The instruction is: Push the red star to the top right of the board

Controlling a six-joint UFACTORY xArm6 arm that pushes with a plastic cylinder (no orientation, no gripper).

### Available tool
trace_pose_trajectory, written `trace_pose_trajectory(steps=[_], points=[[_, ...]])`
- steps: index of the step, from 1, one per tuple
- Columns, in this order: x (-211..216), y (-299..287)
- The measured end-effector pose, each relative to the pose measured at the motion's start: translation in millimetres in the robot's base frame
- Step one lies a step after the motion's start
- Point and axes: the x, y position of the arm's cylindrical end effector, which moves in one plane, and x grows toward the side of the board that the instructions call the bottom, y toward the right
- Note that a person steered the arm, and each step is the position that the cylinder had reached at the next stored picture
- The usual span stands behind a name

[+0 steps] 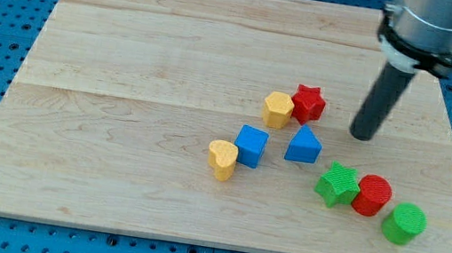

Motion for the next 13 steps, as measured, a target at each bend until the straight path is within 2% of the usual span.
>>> trace_pose_trajectory(steps=[1, 2, 3, 4, 5, 6, 7, 8, 9, 10, 11, 12, 13], points=[[-24.5, -21.2], [-9.6, 0.3], [13.1, -9.8], [-6.2, -100.5], [-68.6, -65.7], [-92.3, -25.7], [-87.4, -14.7], [-102.1, 11.8], [-159.1, 21.0], [-163.1, 40.0], [-122.5, 100.2], [-26.9, 120.3], [35.3, 116.2]])
